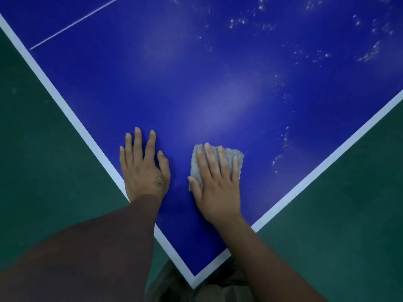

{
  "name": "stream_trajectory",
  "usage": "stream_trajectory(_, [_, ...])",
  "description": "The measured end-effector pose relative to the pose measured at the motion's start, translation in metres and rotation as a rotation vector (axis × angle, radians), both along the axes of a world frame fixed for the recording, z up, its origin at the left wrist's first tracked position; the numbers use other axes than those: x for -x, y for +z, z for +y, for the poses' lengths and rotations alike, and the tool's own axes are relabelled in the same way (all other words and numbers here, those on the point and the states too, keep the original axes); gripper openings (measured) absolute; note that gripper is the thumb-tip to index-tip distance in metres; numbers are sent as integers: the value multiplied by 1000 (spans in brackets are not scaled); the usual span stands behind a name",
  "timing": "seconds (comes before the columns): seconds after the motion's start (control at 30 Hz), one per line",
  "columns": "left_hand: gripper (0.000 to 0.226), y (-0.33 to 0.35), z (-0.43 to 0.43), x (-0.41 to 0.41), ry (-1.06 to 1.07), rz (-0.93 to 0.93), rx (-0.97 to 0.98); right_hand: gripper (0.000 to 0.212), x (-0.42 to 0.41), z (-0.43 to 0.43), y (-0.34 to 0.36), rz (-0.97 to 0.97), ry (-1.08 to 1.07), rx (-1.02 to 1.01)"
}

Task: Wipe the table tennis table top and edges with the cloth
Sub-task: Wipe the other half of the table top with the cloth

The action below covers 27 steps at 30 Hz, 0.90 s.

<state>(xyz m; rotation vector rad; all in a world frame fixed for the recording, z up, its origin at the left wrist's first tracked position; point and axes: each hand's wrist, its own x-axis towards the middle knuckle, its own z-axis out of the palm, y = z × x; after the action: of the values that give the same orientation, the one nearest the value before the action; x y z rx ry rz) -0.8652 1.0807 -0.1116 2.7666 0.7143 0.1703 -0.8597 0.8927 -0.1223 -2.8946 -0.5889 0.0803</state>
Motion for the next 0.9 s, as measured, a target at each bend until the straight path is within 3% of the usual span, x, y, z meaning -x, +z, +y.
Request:
stream_trajectory(0.33, [59,1,-2,-2,8,37,-9,71,-14,-125,6,-6,177,101])
stream_trajectory(0.53, [59,2,-3,-4,9,7,-27,75,-117,-166,14,94,-57,146])
stream_trajectory(0.7, [55,-3,-4,-5,6,-95,-37,76,-166,-159,16,111,-95,125])
stream_trajectory(0.9, [55,0,-10,-3,29,-83,-48,66,-106,-170,14,64,268,118])
